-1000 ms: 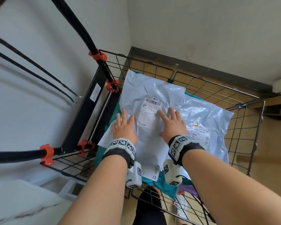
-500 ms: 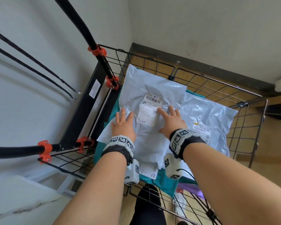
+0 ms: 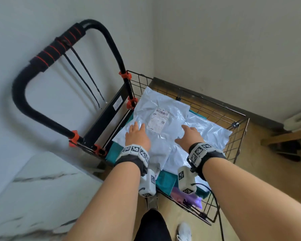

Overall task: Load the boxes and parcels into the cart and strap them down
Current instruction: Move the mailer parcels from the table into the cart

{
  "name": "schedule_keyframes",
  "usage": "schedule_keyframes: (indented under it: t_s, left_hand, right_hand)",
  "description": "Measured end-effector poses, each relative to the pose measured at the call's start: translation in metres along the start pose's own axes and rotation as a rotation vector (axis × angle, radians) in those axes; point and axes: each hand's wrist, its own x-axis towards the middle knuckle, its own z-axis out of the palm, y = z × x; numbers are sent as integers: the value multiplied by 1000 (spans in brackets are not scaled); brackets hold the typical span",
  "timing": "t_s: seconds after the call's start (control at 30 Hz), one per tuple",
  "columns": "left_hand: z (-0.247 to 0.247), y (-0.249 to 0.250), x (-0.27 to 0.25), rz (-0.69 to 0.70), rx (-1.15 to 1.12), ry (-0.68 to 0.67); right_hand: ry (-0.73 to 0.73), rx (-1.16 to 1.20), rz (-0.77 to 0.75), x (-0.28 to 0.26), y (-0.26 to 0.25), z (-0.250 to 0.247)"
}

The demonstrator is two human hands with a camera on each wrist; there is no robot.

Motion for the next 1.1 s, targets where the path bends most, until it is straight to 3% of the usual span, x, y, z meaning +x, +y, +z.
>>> schedule_keyframes:
  t_s: [0.33,0.57,0.83,1.1]
  left_hand:
    - [13,18,-149,-97,-112,126]
    - [32,-13,-234,-203,-180,233]
    - [41,-92,-307,-357,-247,352]
    - [42,-234,-399,-474,-312,402]
  right_hand:
    - [64,-42,-169,-120,34,-17]
    - [57,-96,-278,-191,24,0]
    - [45,-166,-395,-260,-29,46]
    - [-25,-189,-490,-345,-122,141]
